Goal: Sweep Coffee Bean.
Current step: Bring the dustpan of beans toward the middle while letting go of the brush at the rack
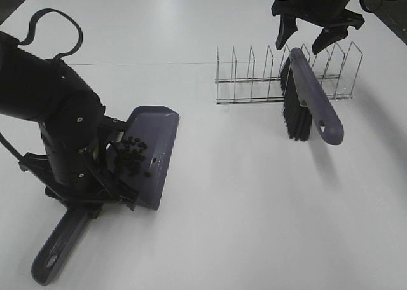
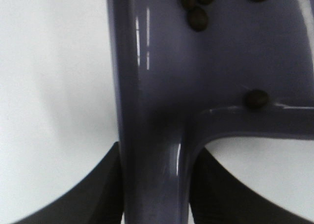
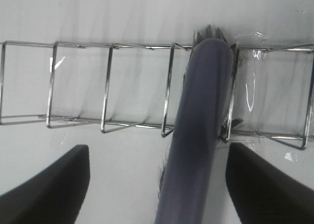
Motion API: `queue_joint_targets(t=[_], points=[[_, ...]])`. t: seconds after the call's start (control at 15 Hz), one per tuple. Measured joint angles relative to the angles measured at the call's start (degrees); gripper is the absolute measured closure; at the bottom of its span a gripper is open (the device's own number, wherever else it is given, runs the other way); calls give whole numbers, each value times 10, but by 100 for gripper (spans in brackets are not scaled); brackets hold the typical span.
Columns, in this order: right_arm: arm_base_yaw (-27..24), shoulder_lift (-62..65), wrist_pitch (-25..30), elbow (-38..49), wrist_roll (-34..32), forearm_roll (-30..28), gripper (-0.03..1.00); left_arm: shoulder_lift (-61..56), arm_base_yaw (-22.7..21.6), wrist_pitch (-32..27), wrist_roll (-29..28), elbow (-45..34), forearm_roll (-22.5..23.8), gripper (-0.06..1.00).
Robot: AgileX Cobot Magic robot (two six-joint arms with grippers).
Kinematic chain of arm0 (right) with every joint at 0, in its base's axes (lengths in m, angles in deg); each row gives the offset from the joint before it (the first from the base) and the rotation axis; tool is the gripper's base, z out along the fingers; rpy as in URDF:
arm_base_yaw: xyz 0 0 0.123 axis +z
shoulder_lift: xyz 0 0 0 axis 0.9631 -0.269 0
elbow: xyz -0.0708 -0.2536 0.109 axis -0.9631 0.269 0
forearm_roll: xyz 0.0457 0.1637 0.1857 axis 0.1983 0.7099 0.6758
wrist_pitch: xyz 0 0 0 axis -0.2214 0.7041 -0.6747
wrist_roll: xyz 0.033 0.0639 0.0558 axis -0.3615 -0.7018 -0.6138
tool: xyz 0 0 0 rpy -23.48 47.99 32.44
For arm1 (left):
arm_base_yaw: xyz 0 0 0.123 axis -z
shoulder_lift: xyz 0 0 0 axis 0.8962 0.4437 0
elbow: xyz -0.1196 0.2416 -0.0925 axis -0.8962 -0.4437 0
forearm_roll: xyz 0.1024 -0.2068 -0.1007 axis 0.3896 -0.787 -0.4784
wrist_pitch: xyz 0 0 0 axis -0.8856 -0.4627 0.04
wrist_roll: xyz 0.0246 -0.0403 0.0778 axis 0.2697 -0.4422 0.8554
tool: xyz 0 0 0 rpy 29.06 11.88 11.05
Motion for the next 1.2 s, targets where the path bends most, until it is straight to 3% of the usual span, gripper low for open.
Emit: queue_joint_targets(t=[0.47,0.67,1.2], points=[[0,48,-2,19,1,3,29,2,-15,-3,1,11,-6,61],[1,140,-2,166,4,19,29,3,-77,-14,46,64,-38,61],[1,306,-2,399,20,28,29,77,-84,-3,78,149,-74,61]])
